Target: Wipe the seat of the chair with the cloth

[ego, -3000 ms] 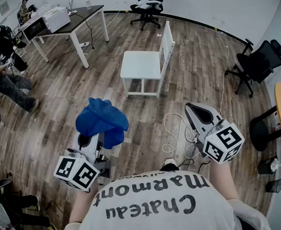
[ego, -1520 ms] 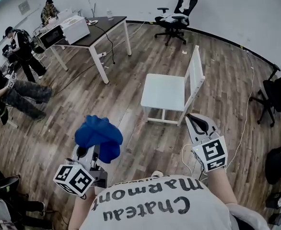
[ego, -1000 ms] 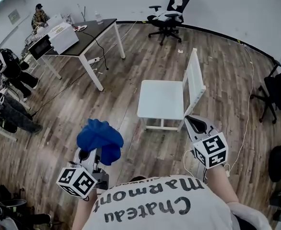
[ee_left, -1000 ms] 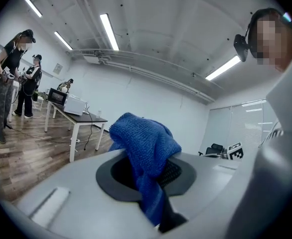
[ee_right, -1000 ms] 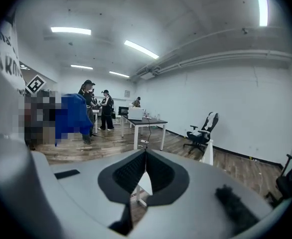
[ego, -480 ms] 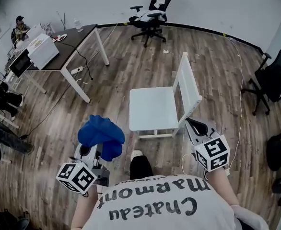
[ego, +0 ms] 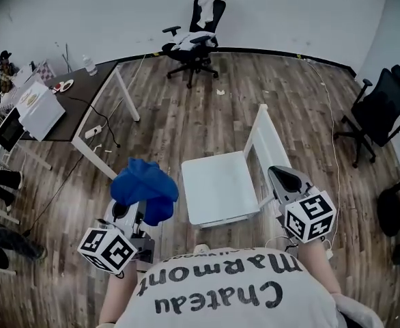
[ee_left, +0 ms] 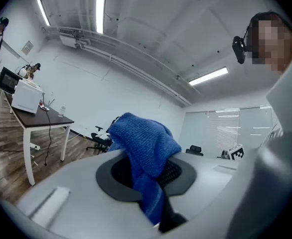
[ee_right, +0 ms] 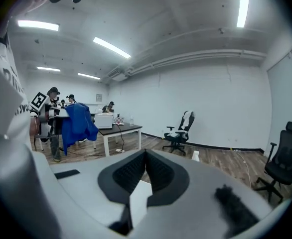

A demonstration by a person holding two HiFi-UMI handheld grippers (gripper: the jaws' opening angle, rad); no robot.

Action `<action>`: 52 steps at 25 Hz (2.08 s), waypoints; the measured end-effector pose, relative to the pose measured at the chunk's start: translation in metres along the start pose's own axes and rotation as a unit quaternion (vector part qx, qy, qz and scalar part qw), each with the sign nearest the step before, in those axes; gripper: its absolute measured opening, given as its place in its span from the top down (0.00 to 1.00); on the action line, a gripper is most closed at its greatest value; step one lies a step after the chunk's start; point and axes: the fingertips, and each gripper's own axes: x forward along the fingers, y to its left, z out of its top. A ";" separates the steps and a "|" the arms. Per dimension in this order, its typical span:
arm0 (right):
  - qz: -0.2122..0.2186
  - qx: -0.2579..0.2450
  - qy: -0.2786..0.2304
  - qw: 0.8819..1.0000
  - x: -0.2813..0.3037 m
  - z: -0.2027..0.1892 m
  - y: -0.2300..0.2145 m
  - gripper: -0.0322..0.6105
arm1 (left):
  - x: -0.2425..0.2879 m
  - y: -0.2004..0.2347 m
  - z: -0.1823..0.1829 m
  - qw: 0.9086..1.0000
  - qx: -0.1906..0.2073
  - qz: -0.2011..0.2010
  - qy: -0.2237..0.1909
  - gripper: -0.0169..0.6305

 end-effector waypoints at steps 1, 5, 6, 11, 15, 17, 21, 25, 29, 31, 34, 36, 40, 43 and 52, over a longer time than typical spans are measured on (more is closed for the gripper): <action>-0.005 0.000 -0.001 1.000 0.011 0.003 -0.003 0.93 | 0.009 0.009 0.001 1.000 0.000 -0.004 0.006 0.87; -0.023 0.015 -0.003 1.000 0.046 0.004 -0.023 0.93 | 0.046 0.032 -0.002 1.000 0.002 -0.017 0.024 0.87; -0.027 0.022 -0.004 0.999 0.058 0.004 -0.023 0.93 | 0.054 0.042 -0.001 0.999 -0.001 -0.021 0.028 0.87; -0.029 0.038 0.010 0.999 0.120 0.004 -0.002 0.93 | 0.098 0.097 0.000 0.997 -0.024 -0.051 0.043 0.87; -0.008 0.051 0.036 0.998 0.139 -0.022 0.000 0.93 | 0.131 0.111 -0.033 0.996 -0.049 -0.045 0.061 0.87; 0.000 0.068 0.048 0.997 0.149 -0.038 -0.004 0.93 | 0.146 0.113 -0.056 0.994 -0.061 -0.044 0.082 0.87; 0.024 0.102 0.075 0.992 0.180 -0.072 -0.006 0.93 | 0.177 0.124 -0.103 0.990 -0.070 -0.027 0.123 0.87; 0.063 0.120 0.103 0.985 0.215 -0.114 -0.007 0.93 | 0.202 0.139 -0.158 0.985 -0.053 0.016 0.164 0.87; 0.105 0.130 0.118 0.979 0.252 -0.165 -0.004 0.93 | 0.226 0.159 -0.218 0.978 -0.055 0.039 0.196 0.87; 0.125 0.129 0.124 0.976 0.265 -0.193 -0.001 0.93 | 0.239 0.171 -0.249 0.976 -0.059 0.055 0.200 0.87; 0.150 0.126 0.128 0.972 0.280 -0.230 0.003 0.93 | 0.266 0.192 -0.299 0.973 -0.045 0.078 0.212 0.87; 0.165 0.132 0.136 0.968 0.285 -0.257 0.006 0.93 | 0.284 0.209 -0.333 0.969 -0.034 0.098 0.225 0.87; 0.195 0.145 0.161 0.957 0.295 -0.315 0.014 0.93 | 0.321 0.252 -0.391 0.963 -0.021 0.142 0.227 0.87; 0.204 0.148 0.160 0.954 0.301 -0.346 0.016 0.93 | 0.340 0.286 -0.430 0.956 -0.011 0.179 0.231 0.87; 0.208 0.196 0.180 0.941 0.295 -0.396 0.019 0.93 | 0.361 0.309 -0.508 0.936 0.013 0.197 0.291 0.87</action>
